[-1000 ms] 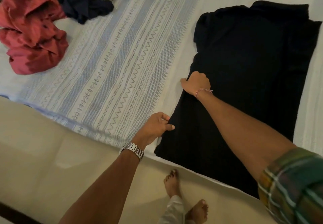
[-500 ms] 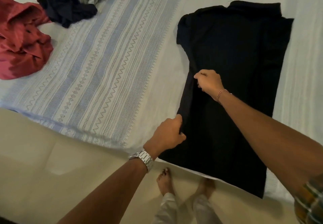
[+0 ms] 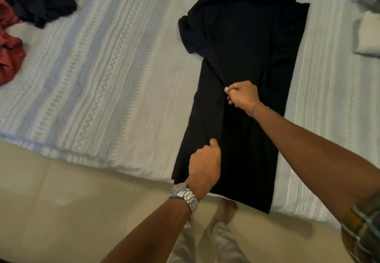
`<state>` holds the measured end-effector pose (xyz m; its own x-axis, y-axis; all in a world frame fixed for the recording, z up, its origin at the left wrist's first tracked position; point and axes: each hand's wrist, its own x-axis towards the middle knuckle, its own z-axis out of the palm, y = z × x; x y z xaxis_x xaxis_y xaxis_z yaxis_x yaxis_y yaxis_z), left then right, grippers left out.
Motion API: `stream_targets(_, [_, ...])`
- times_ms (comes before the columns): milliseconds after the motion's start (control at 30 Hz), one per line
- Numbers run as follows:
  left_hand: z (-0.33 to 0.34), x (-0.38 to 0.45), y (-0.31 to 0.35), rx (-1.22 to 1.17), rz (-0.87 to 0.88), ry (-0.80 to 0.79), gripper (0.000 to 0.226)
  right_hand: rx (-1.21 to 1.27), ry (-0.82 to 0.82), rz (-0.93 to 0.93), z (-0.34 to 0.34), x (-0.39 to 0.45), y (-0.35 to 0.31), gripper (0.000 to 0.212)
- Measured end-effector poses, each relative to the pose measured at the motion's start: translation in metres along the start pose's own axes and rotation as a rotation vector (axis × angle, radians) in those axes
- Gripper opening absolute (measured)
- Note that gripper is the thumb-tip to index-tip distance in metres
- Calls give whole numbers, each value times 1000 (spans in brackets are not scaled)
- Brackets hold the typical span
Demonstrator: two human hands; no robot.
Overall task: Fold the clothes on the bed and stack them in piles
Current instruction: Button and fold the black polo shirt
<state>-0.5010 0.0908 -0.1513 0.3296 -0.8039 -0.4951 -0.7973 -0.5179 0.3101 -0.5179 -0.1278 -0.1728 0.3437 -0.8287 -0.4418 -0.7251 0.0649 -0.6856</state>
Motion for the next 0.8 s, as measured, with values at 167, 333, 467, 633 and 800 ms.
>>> stream_targets(167, [6,4,20,-53,24,1,30,39,36,-7,-6,5,11,32])
stream_targets(333, [14,3,31,-30,61,-28,32,60,104,8,-15,6,22,31])
stream_targets(467, [20,2,37,-24,90,-45,32,67,163,17,-21,-2,29,32])
stream_targets(633, [18,2,43,-74,155,-88,26,-61,219,14,-25,-4,39,27])
stream_targets(800, [11,14,32,-162,52,-154,30,-205,200,-31,-25,-4,40,21])
